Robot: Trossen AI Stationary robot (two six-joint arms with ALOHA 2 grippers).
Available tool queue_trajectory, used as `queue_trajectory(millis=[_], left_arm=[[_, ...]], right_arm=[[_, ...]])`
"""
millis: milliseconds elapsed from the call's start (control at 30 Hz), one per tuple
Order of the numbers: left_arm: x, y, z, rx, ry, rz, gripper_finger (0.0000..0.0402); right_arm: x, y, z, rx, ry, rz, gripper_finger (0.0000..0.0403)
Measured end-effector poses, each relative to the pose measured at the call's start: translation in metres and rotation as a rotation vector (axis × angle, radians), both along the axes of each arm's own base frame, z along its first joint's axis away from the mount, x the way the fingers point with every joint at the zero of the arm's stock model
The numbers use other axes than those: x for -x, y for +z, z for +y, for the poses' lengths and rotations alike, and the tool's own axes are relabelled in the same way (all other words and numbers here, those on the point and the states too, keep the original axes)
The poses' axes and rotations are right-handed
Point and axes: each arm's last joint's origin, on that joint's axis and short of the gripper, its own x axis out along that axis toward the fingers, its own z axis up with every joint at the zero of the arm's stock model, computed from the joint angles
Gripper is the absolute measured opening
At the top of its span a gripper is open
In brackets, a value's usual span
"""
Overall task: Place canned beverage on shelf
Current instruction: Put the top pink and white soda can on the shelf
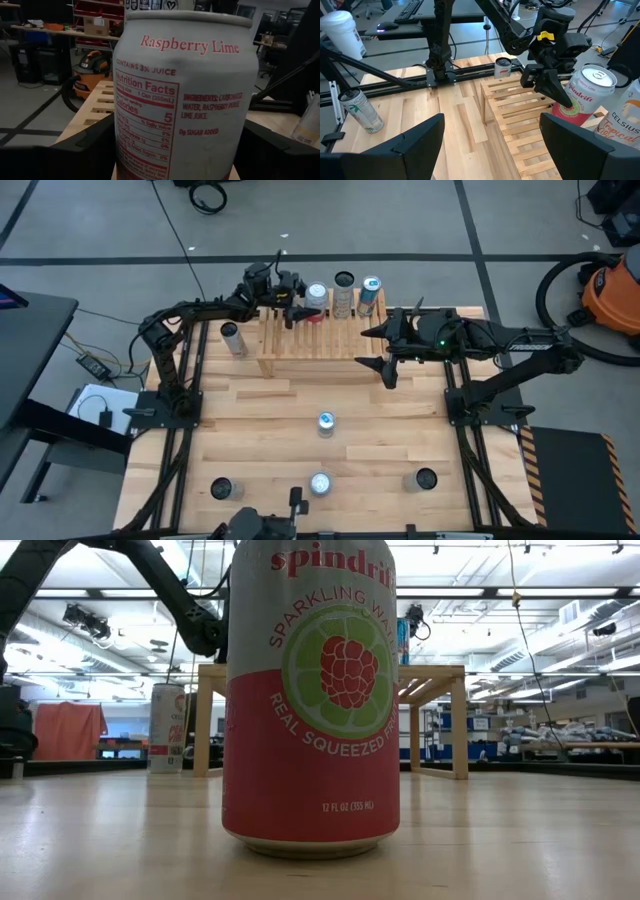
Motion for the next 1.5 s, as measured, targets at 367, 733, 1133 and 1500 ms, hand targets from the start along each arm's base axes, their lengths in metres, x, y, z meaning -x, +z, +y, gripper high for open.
queue_trajectory(millis=[367, 733, 1133, 1500], left_arm=[[0.0000, 0.0000, 0.0005, -0.051, 0.016, -0.003, 0.0315], [-0.0002, 0.0000, 0.0015, -0.042, 0.060, -0.002, 0.0315], [-0.0005, 0.0000, 0.0014, -0.022, 0.066, -0.001, 0.0315], [-0.0014, 0.0001, 0.0014, -0.004, 0.096, 0.000, 0.0315]], right_arm=[[0.0000, 0.0000, 0.0000, 0.000, 0.000, 0.000, 0.0336], [0.0000, -0.0001, 0.0001, 0.000, 0.000, 0.000, 0.0336], [0.0000, -0.0001, 0.0001, 0.000, 0.001, 0.000, 0.0336], [0.0000, -0.0002, 0.0001, 0.000, 0.001, 0.001, 0.0336]])
